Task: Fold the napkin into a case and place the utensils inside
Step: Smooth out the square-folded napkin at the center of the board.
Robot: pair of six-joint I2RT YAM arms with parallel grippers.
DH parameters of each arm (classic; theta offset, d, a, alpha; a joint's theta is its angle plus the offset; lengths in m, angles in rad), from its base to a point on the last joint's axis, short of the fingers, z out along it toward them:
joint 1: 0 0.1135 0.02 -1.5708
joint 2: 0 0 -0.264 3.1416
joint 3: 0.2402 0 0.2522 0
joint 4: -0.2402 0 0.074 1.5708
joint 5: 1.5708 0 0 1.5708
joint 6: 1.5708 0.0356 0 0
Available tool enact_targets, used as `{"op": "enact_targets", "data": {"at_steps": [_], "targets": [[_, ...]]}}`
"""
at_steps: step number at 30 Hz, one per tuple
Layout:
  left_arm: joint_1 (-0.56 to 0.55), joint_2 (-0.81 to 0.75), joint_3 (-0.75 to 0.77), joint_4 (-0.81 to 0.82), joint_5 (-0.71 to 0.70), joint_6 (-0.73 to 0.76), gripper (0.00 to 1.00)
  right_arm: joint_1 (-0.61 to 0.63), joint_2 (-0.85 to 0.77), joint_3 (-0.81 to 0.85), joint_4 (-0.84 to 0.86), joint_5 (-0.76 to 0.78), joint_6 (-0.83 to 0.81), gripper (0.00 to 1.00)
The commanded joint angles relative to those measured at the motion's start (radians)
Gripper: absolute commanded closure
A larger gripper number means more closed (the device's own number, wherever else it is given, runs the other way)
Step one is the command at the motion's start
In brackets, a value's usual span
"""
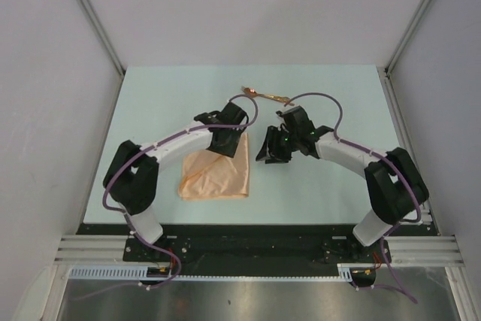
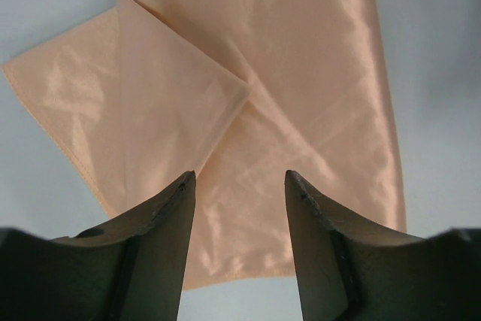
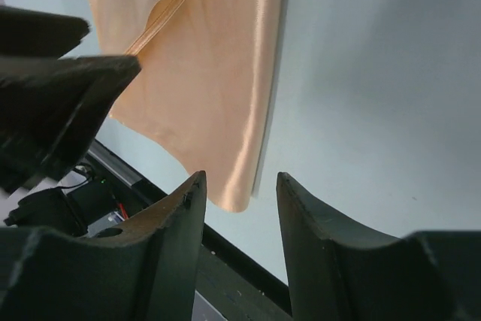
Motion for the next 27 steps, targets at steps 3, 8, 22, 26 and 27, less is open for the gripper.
{"op": "enact_targets", "data": {"at_steps": [3,8,22,26,27], "targets": [[-0.032,0.112,0.075,0.021,-0.086,-0.034,0.48,-0.091,-0.161,-0.102,0.090,-0.078,-0.026,0.54],[-0.036,0.182,0.106,0.018,-0.141,-0.043,0.48,-0.121,-0.207,-0.133,0.094,-0.107,-0.040,0.54],[-0.034,0.256,0.173,0.010,-0.306,-0.028,0.75,-0.126,-0.190,-0.156,0.140,-0.158,-0.018,0.56],[-0.010,0.247,0.186,-0.007,-0.298,-0.017,0.92,-0.114,-0.173,-0.150,0.157,-0.155,-0.011,0.56],[-0.003,0.241,0.184,-0.008,-0.298,-0.015,0.99,-0.106,-0.170,-0.145,0.160,-0.155,-0.007,0.56]]}}
